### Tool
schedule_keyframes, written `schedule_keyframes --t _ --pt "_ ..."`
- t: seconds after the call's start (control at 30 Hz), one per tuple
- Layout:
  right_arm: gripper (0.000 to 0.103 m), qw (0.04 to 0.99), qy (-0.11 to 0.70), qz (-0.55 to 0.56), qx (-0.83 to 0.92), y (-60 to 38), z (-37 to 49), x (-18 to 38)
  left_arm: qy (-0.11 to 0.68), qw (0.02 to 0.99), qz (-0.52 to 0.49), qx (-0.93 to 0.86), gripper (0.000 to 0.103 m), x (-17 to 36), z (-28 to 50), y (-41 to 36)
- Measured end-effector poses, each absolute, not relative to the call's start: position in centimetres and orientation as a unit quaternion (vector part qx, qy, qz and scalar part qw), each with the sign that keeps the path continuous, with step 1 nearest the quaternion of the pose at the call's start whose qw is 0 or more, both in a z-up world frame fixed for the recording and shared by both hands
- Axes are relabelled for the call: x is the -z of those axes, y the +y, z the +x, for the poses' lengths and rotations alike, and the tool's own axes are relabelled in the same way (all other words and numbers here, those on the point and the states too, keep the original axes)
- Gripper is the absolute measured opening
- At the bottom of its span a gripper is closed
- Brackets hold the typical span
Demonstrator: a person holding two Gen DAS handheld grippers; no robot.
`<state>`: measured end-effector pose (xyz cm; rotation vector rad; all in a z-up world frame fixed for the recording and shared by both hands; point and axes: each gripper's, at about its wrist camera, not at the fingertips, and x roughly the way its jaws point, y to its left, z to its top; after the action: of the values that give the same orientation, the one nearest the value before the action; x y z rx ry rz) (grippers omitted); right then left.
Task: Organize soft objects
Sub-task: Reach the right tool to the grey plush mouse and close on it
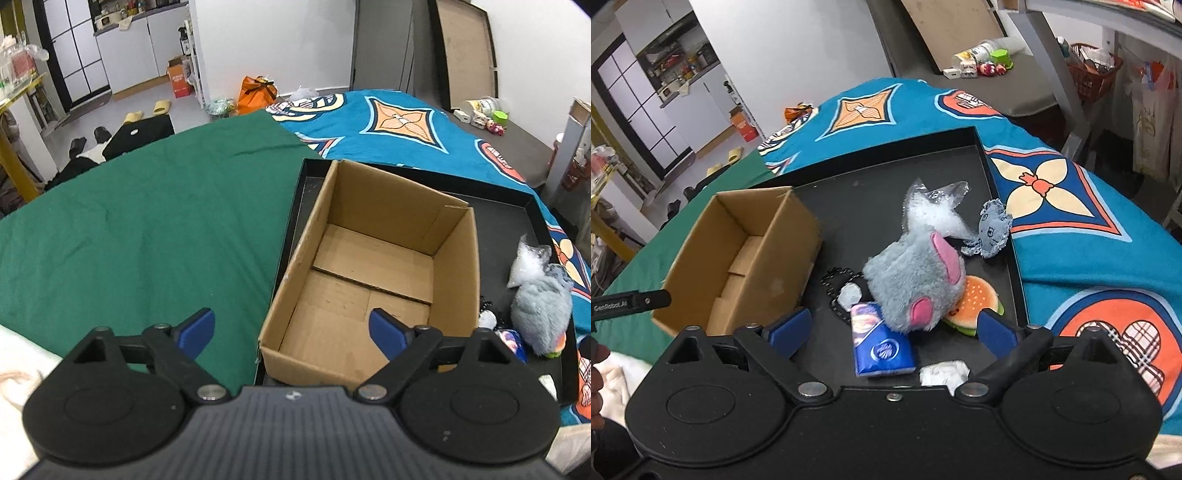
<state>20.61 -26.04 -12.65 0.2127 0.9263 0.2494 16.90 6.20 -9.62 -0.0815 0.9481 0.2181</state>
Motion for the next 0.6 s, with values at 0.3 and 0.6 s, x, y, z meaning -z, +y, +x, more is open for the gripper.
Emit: schedule_keyframes --t 0.3,0.6 --pt "0.096 0.876 0.457 0.098 -0.117 -25.4 23.3 14.5 0.469 0.874 -0.053 -0.118 0.070 11.3 18.7 6.8" --pt "0.096 0.883 0.455 0.059 -0.102 -24.0 25.2 15.6 0.486 0.864 -0.056 -0.120 0.048 12.1 19.5 6.3"
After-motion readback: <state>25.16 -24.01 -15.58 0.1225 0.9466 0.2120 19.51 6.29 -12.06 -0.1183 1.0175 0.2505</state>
